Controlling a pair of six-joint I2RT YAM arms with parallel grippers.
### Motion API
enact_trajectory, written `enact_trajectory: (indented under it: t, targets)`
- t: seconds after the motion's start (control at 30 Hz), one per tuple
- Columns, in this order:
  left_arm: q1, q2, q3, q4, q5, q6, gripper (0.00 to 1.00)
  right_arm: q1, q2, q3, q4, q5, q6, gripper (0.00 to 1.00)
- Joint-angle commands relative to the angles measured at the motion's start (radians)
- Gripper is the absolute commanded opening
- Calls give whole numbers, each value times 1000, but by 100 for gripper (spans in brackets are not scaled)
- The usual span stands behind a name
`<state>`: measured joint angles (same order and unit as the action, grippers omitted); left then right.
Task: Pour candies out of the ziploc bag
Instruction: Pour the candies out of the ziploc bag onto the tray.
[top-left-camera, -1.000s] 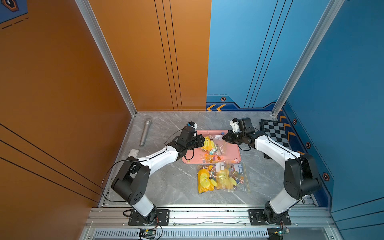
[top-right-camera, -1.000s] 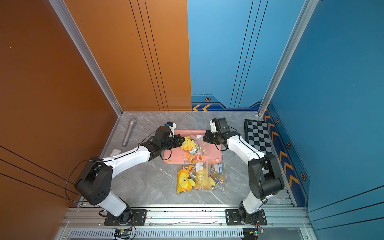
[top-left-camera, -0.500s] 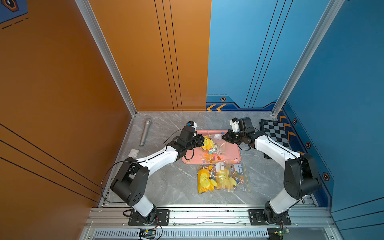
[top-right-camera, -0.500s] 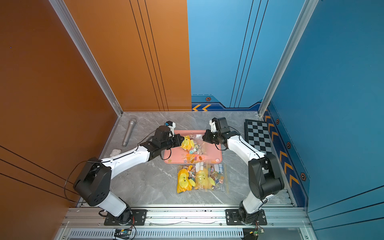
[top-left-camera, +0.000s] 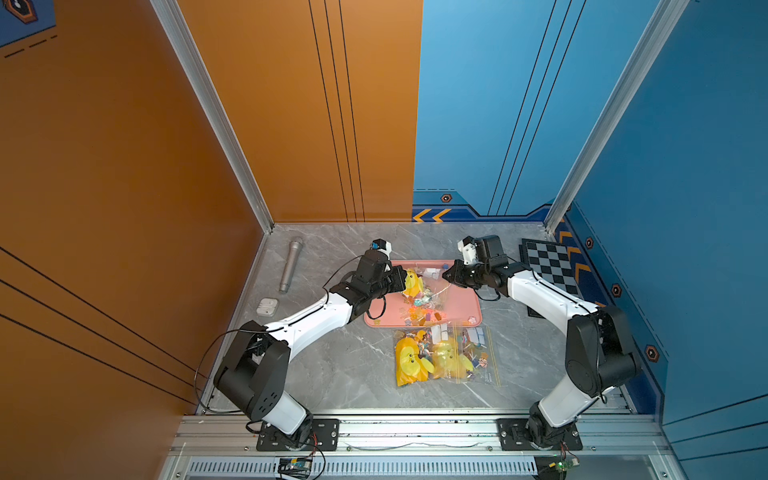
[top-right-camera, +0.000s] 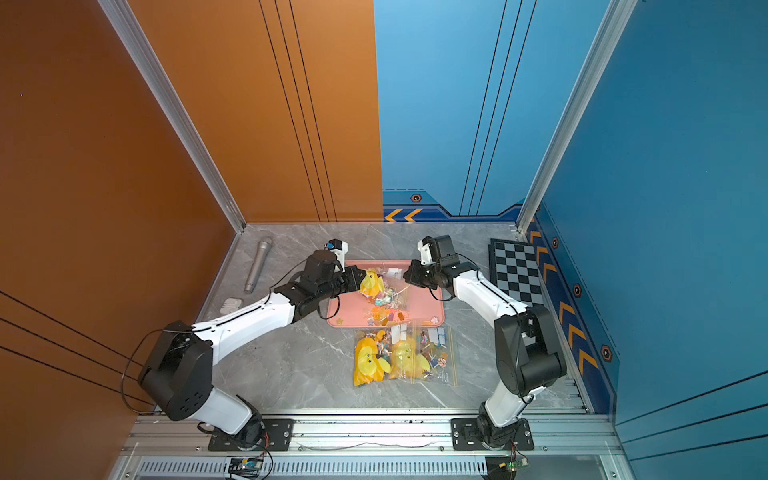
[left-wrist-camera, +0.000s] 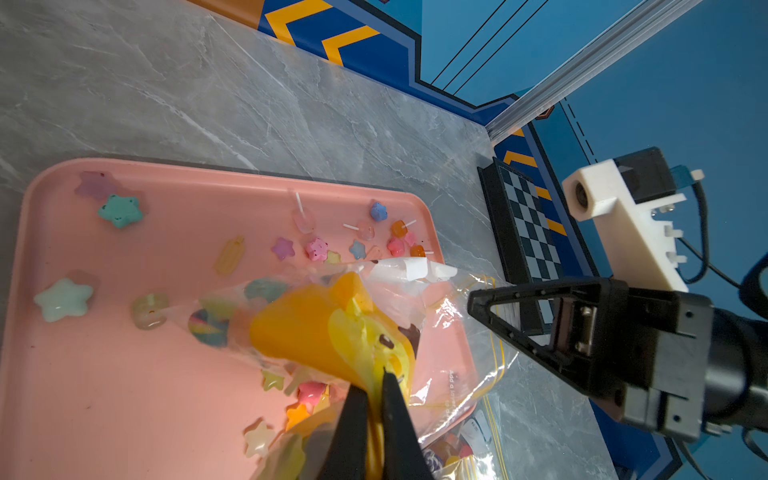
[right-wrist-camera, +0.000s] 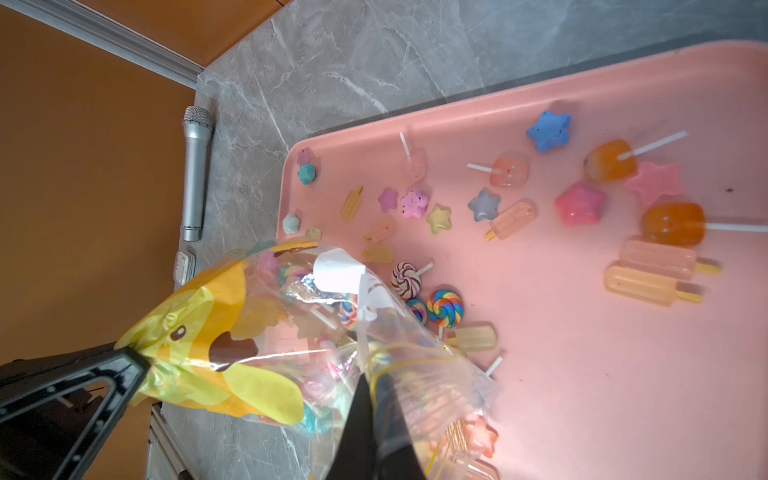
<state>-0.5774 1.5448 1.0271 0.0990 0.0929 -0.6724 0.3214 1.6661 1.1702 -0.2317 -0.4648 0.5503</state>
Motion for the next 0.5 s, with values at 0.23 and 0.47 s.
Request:
enact_trajectory:
  t: [0.23, 0.47]
  targets:
    - [-7, -77, 45, 20, -45, 35, 0, -8, 6, -12, 26, -11, 9, 0]
    - [-9, -89, 46, 14, -53, 39, 0, -9, -1, -13, 26, -11, 11, 0]
